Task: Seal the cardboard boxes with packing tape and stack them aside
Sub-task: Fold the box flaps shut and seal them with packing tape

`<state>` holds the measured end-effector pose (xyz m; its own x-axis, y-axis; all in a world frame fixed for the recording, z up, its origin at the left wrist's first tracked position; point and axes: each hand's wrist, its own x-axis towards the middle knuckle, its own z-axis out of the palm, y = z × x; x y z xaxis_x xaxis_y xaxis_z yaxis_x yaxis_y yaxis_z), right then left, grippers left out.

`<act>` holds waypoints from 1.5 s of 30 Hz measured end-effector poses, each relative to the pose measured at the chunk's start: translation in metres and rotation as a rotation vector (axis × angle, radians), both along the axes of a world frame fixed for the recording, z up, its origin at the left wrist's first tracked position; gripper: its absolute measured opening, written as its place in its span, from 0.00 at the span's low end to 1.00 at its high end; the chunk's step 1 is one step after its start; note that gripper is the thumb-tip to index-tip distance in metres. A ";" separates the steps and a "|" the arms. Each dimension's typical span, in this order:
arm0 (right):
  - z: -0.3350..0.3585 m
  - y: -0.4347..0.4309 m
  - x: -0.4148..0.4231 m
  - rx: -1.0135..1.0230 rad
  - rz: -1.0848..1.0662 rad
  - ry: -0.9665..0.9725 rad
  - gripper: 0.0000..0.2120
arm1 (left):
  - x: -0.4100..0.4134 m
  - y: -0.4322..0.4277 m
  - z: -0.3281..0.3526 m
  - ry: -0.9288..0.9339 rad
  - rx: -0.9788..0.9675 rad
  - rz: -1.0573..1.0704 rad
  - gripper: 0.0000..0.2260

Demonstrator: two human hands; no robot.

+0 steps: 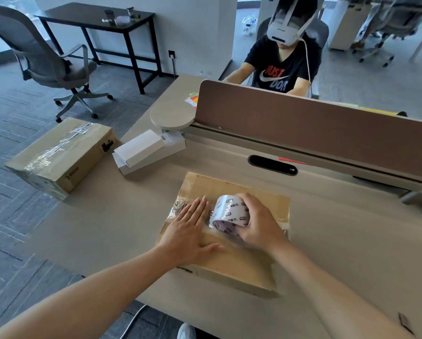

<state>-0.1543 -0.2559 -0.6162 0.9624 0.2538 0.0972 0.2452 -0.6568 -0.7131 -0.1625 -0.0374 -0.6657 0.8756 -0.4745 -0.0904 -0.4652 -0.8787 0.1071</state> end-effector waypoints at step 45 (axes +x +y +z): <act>-0.007 -0.096 -0.037 -0.033 -0.140 0.101 0.27 | -0.009 -0.070 -0.007 0.002 -0.060 0.014 0.53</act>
